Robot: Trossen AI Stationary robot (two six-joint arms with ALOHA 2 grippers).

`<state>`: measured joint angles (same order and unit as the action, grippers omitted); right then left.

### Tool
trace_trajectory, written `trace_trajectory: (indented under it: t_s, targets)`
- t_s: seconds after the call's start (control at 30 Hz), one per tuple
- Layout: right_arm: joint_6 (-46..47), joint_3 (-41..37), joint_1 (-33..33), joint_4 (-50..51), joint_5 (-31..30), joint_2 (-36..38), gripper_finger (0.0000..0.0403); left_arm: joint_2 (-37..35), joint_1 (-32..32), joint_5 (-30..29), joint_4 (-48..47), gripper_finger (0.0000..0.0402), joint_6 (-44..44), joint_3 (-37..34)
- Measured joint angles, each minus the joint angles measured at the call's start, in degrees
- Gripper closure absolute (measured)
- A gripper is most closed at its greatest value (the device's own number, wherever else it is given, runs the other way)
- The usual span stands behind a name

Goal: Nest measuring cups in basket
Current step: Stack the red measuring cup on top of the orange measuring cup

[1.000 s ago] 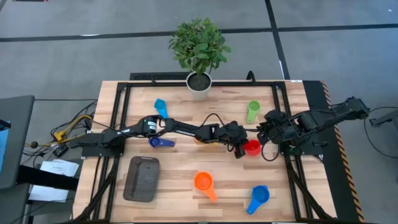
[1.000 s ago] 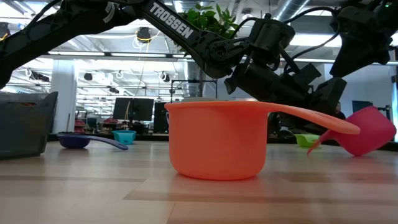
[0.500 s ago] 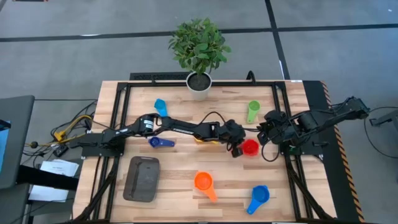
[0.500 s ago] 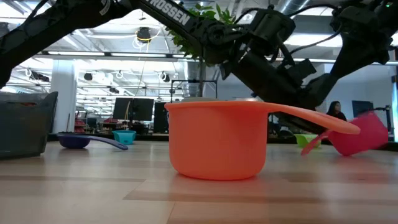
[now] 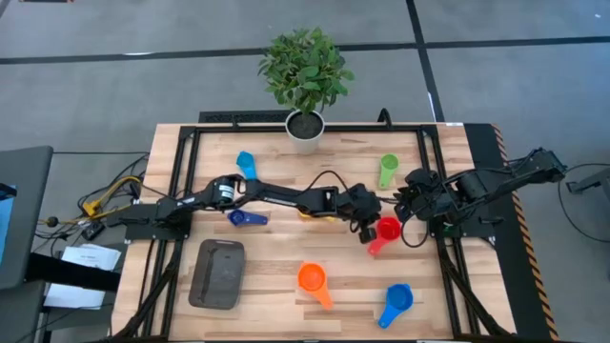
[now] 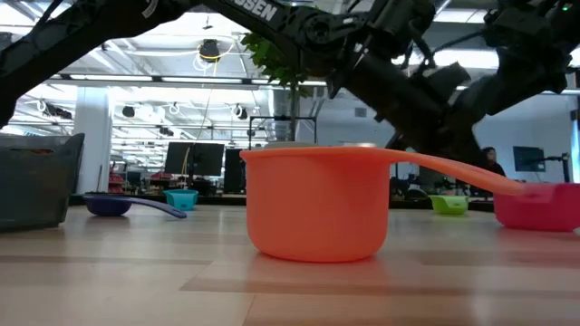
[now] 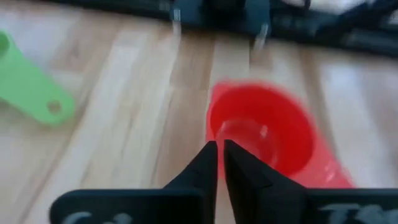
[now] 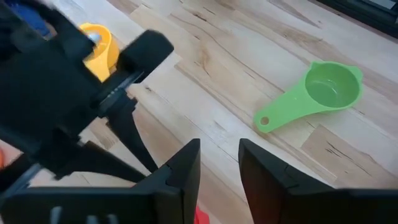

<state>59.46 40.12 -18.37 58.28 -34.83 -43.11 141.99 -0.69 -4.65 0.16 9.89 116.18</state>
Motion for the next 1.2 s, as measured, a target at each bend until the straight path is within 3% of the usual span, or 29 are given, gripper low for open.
trace_trajectory:
  t_s: [0.2,0.37,0.6,0.83,1.2]
  targets:
    - [-0.03,0.0,0.02,0.02,0.02,0.0,0.0257,-0.02,1.15,3.03,0.48,0.0284,5.36,0.6]
    - [-0.15,0.0,0.01,-0.01,0.02,0.01,0.0251,1.67,1.33,2.78,1.65,0.0213,0.74,0.69]
    - [-0.13,0.0,0.02,-0.02,0.21,0.0,0.0248,5.13,1.37,8.47,7.64,0.019,0.33,0.61]
    - [-0.68,0.0,0.02,-0.02,0.26,0.0,0.0255,5.29,1.42,5.85,7.47,0.0228,-0.88,0.61]
    - [-0.87,0.0,0.02,-0.03,0.37,0.0,0.0272,5.29,1.46,6.55,6.95,0.0387,-1.81,0.63]
